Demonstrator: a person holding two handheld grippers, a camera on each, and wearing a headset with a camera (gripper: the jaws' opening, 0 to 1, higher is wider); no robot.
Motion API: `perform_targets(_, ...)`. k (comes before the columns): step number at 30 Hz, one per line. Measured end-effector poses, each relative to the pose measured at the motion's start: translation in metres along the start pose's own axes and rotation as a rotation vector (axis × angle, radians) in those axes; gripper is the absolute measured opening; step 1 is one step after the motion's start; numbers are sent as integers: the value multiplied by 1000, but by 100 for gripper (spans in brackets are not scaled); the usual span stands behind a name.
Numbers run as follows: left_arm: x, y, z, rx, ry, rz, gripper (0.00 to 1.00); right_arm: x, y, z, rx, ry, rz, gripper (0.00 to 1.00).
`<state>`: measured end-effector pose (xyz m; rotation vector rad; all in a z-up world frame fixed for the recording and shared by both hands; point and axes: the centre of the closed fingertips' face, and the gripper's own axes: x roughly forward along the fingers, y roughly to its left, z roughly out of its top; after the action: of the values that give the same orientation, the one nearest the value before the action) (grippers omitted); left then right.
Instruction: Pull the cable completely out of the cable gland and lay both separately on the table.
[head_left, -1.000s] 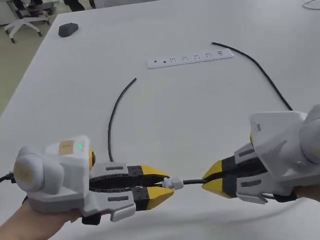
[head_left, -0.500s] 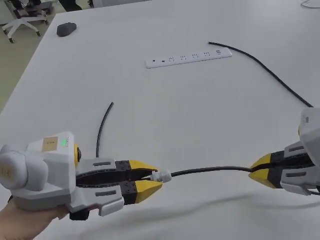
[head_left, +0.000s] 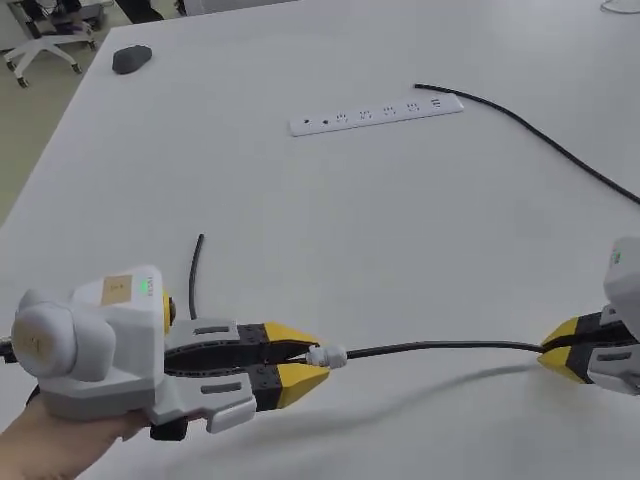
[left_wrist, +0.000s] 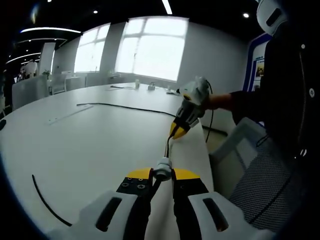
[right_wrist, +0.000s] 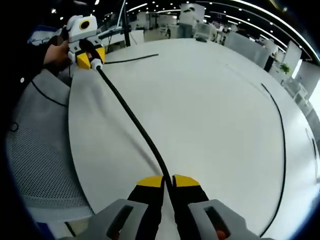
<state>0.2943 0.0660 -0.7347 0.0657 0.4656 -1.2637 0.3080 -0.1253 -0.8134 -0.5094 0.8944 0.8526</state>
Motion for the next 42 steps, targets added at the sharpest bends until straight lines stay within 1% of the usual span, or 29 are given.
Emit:
perform_targets(1,0,2,1,-2,-2,7,15,-1,1,3,-28,2,-1,6)
perform_targets(2,0,2,1,0,-2,8,15,-2,4,7,-40,9,7,13)
perform_targets(3,0,3,1,1,0,8,15,-4,8,14,-30,6,14,18)
perform_targets(4,0,4,1,1,1,9,15,-4,18,29,-39,-30,47,20)
perform_targets(5,1,4,1,1,0,10,15,-6,26,43,-67,-71,76,20)
perform_targets(6,2,4,1,3,1,9,15,-7,33,54,-75,-101,95,19)
perform_targets(7,3,3,0,8,5,6,15,-9,45,72,-72,-149,134,20)
perform_targets(9,4,1,0,15,12,0,15,-11,63,98,-90,-214,190,18)
perform_targets(11,5,1,-1,16,15,-4,15,-11,75,120,-130,-261,214,15)
perform_targets(13,5,0,-2,24,26,-6,15,-10,85,131,-163,-276,239,13)
perform_targets(14,5,0,-4,40,42,-8,15,-7,92,138,-163,-290,264,12)
perform_targets(15,5,-2,-3,43,42,-16,15,-5,100,142,-157,-298,303,12)
perform_targets(16,4,-2,-2,39,35,-19,15,-2,110,142,-182,-289,350,12)
perform_targets(17,4,-2,0,40,33,-17,15,3,108,143,-180,-282,325,12)
perform_targets(19,3,-2,0,47,34,-18,15,8,113,140,-234,-254,334,10)
perform_targets(20,3,-3,1,48,33,-20,15,13,115,141,-238,-249,331,10)
perform_targets(21,3,-3,1,51,33,-20,15,14,116,142,-238,-250,328,9)
perform_targets(22,3,-3,1,52,33,-21,15,15,116,143,-237,-252,329,4)
perform_targets(23,3,-4,1,52,34,-22,15,15,117,143,-238,-256,329,2)
perform_targets(24,2,-4,0,54,37,-23,15,15,115,144,-252,-260,315,1)
perform_targets(28,2,-5,-1,49,28,-23,15,13,117,142,-277,-271,310,0)
perform_targets(33,4,-8,1,44,16,-28,15,9,114,139,-243,-268,300,0)
perform_targets(35,4,-6,2,47,15,-23,15,10,107,133,-228,-246,265,0)
perform_targets(36,3,-5,2,45,13,-22,15,9,104,129,-229,-241,259,0)
perform_targets(38,1,-4,2,50,15,-16,15,8,98,124,-208,-238,242,0)
perform_targets(40,-1,-3,2,47,13,-12,15,6,92,118,-169,-242,233,0)
perform_targets(41,-1,-2,1,51,17,-3,15,5,87,112,-152,-228,215,0)
perform_targets(42,-1,-1,-1,52,31,1,15,5,83,108,-149,-218,204,0)
